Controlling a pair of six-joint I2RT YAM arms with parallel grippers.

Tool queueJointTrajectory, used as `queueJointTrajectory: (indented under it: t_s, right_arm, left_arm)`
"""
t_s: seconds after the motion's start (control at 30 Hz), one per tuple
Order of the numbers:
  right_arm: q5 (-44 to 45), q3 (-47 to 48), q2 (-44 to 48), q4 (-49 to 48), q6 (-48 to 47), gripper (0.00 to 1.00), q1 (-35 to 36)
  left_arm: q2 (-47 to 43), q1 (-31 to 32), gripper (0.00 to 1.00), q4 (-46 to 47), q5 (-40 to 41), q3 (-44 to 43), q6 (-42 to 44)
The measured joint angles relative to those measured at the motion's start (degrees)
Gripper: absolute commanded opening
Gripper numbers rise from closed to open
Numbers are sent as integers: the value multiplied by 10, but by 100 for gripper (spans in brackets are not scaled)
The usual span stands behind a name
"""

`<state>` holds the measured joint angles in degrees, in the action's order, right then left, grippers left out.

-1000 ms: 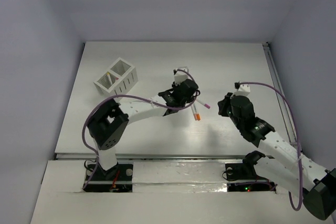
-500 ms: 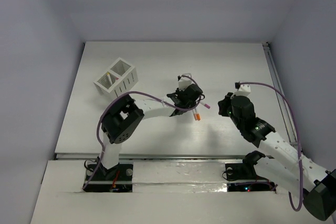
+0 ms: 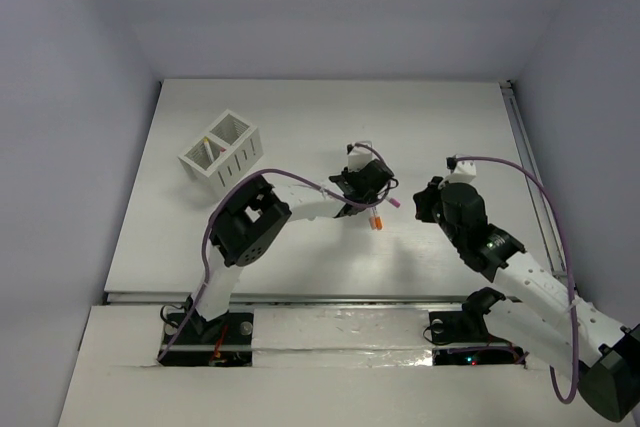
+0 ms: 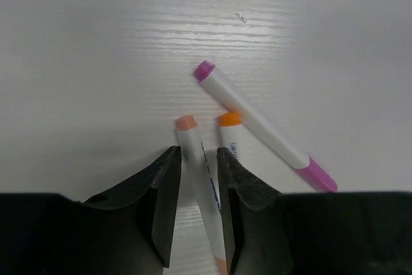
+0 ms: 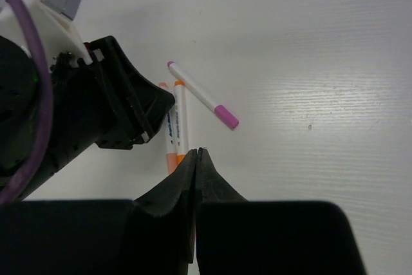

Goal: Sort the stationery into containers
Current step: Pick up the pen from the center of the board.

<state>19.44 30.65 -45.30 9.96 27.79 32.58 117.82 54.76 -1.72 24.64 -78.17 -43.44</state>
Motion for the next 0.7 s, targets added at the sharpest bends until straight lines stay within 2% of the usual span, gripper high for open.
queueJointTrajectory:
  t_s: [0.27,0.37,0.43,0.5,0.6,0.67,0.7]
  right_arm:
    - [-6,0,6,-1,-2,0,0]
    - [-9,0,7,-1,-2,0,0]
    - [-11,0,7,-1,-2,6,0]
    - [-13,0,7,-1,-3,12,0]
    - [-17,0,7,-1,-5,14,0]
    - [-19,0,7,-1,-5,14,0]
    - [-19,0,7,-1,-5,14,0]
  left_arm:
    - [24,0,13,-18,24,-25,22]
    - [24,0,17,-22,30,-26,30]
    - [25,0,20,-27,34,-26,37]
    - [29,0,20,-29,38,-31,44]
    - [33,0,11,-29,46,-36,55]
    - [33,0,0,-30,50,-36,61]
    - [33,0,0,-30,53,-36,62]
